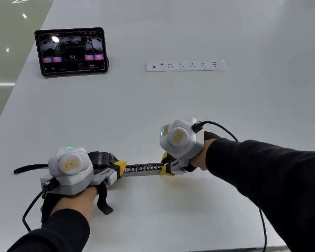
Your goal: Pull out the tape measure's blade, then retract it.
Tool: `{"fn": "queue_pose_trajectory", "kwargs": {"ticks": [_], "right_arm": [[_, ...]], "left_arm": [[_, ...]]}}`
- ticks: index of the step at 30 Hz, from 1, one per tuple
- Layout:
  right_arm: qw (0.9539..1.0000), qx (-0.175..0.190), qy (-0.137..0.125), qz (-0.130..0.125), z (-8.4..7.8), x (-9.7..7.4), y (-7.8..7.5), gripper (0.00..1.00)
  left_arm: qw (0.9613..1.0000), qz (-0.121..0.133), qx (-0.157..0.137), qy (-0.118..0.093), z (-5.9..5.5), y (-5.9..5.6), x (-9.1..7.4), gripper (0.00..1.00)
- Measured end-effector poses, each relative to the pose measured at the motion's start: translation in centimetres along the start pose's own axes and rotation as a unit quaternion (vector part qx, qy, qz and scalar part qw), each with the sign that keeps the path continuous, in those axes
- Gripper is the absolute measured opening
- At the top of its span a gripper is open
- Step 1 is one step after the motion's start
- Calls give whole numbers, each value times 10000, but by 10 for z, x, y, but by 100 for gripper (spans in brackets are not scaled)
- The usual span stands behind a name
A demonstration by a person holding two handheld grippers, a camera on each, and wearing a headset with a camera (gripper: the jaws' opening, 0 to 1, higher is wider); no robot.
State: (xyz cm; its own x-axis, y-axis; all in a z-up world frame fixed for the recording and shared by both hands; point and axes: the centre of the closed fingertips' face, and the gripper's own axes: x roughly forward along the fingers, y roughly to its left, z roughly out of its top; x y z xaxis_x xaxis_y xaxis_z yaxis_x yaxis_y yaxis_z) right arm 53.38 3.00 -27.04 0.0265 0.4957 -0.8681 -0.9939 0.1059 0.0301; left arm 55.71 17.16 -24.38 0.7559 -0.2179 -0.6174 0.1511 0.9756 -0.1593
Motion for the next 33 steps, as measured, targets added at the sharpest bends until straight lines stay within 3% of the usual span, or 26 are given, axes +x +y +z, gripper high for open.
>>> {"fn": "queue_pose_trajectory", "kwargs": {"ticks": [33], "right_arm": [[9998, -26, -197, 40, 18, 11, 3, 10]], "left_arm": [[9997, -168, -167, -40, 1, -1, -3, 63]]}}
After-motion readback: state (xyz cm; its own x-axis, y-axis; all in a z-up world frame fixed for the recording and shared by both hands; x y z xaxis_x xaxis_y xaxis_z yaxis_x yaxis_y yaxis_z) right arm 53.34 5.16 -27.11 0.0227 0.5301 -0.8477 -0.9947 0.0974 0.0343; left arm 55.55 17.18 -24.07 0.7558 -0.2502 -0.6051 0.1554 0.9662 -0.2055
